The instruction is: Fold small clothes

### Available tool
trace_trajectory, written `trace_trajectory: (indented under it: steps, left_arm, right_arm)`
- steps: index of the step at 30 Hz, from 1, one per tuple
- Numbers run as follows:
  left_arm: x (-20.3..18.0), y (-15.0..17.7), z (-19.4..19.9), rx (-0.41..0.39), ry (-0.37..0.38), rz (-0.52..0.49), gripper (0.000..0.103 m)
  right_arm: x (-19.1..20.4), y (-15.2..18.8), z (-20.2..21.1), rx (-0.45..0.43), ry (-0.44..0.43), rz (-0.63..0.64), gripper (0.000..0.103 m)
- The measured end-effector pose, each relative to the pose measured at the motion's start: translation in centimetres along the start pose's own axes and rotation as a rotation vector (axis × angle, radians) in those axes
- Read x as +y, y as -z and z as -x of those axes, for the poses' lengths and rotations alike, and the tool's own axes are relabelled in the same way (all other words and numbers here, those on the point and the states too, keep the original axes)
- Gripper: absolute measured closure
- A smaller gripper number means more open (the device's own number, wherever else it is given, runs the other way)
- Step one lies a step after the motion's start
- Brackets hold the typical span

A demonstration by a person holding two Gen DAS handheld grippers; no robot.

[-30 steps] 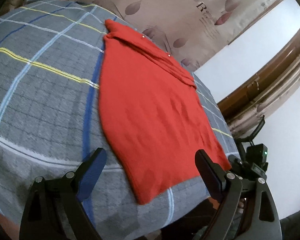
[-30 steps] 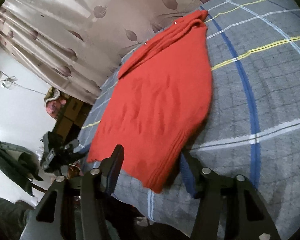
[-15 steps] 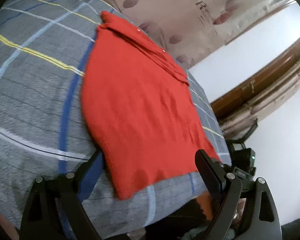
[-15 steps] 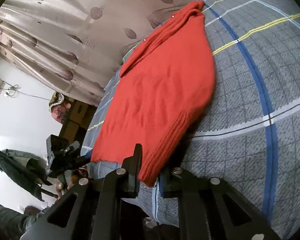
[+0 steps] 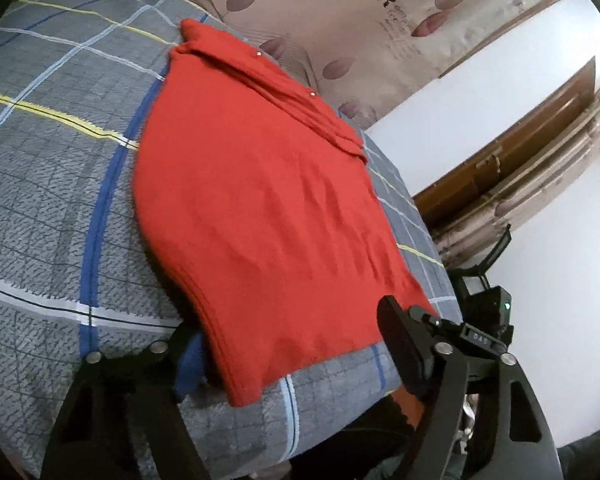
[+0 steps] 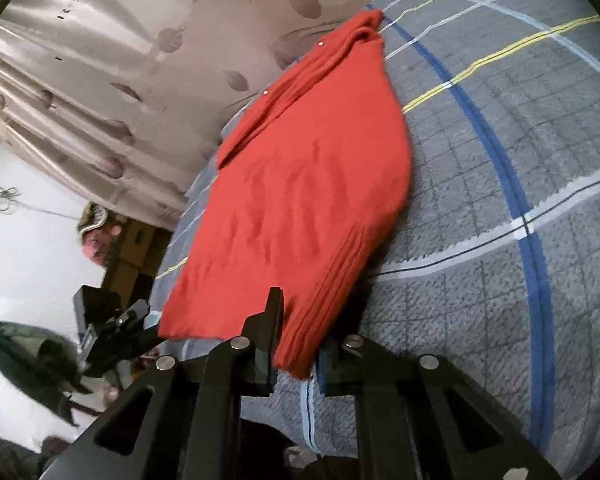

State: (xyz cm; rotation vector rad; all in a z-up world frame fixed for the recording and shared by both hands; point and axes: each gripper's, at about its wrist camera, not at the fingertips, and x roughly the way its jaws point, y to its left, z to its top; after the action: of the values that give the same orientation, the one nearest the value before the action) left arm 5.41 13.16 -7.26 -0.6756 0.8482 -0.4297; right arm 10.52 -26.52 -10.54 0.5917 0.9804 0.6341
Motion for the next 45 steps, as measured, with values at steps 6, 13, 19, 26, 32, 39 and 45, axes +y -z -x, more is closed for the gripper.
trace_trajectory:
  steps: [6,13,19,26,32,39,45]
  left_arm:
    - [0.5,-0.1,-0.3,0.001,-0.032,0.0,0.045]
    - [0.1,0.2,-0.8,-0.015,-0.184,-0.048,0.091]
    - [-0.9,0.5,-0.9,-0.032,-0.284,-0.126,0.096]
    - [-2.6,0.7,-1.2,-0.057,-0.377,-0.236,0.096]
    - [-3.6,0.6,-0.9,-0.08,-0.413,-0.294,0.096]
    - [-4.9,0.1,-0.5,-0.109,-0.423,-0.334,0.096]
    - [-5.5,-0.9,0.0,-0.138,-0.415,-0.334,0.096]
  right_arm:
    - [-1.3,0.1,0.7,-0.032,-0.089,-0.042,0.095]
    - [-0.1,-0.4,-0.4,0.048,-0.012,-0.001,0.1]
    - [0.2,-0.5,-0.7,0.064,-0.023,0.04,0.099]
    - [0.1,-0.6,-0.3,0.05,-0.073,0.009,0.099]
    - [0.4,-1.0,0.2,0.039,-0.105,0.004,0.099]
    - [1.8,-2.1,0.9,0.019,-0.139,0.029,0.099]
    - [2.6,-3.0,1.4,0.003,-0.155,0.041,0.099]
